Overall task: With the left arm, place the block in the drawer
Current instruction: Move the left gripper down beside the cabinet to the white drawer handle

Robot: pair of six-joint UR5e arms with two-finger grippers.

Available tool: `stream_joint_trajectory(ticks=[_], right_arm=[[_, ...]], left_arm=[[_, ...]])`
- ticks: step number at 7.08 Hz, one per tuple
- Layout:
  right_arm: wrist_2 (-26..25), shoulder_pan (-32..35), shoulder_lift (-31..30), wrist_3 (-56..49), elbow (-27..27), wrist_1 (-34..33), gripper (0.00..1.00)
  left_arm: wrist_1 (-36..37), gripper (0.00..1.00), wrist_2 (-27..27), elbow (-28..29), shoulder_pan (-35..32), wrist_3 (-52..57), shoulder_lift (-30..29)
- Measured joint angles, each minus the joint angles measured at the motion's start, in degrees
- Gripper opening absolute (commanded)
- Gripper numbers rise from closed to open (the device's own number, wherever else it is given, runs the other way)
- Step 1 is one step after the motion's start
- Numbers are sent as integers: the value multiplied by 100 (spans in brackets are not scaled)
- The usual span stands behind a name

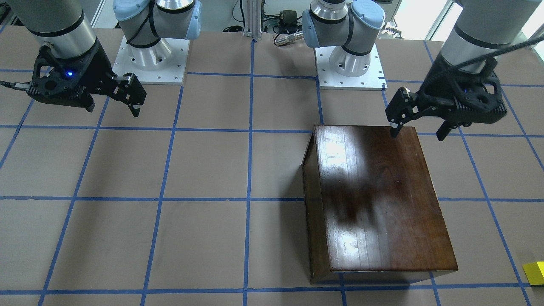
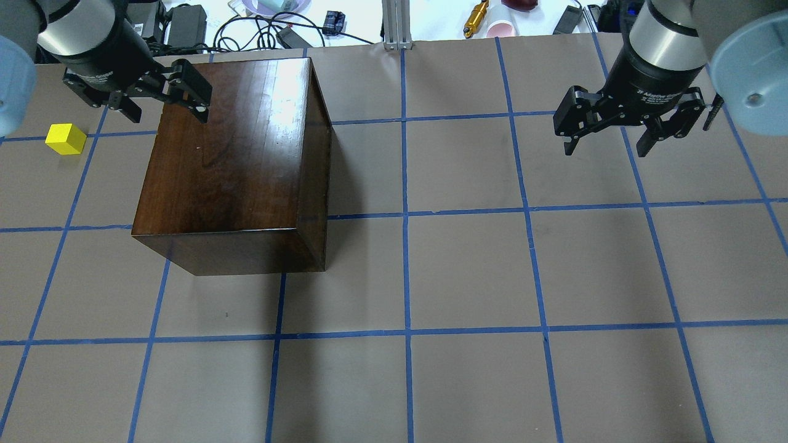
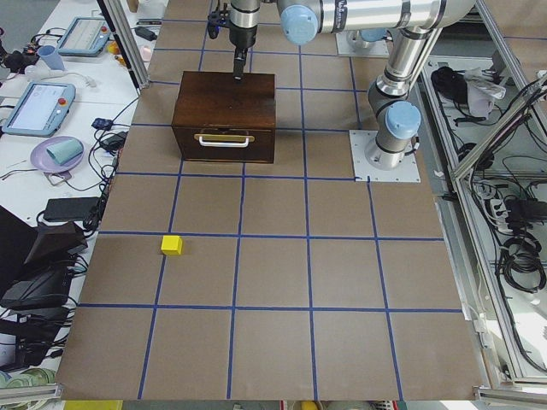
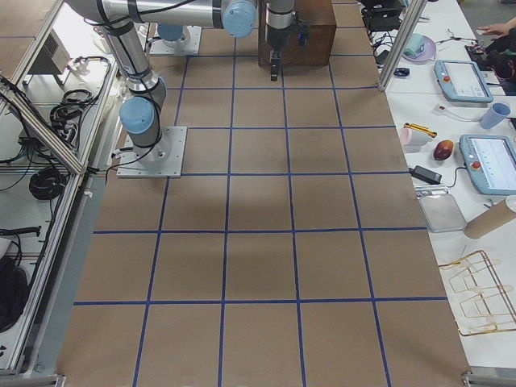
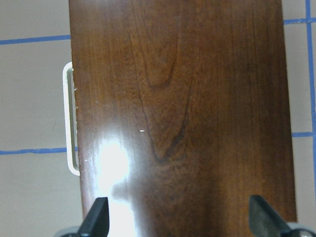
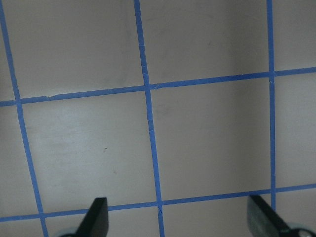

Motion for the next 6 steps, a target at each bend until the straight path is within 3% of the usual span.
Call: stream_joint_trajectory(ticks=[4,6], right_arm=[[-2,0,0,0,0,0,100],[-2,0,0,0,0,0,100]], left_arm=[[377,100,-475,10,1077,1361,-635],[474,100,-989,15,1471,1593,-1033]])
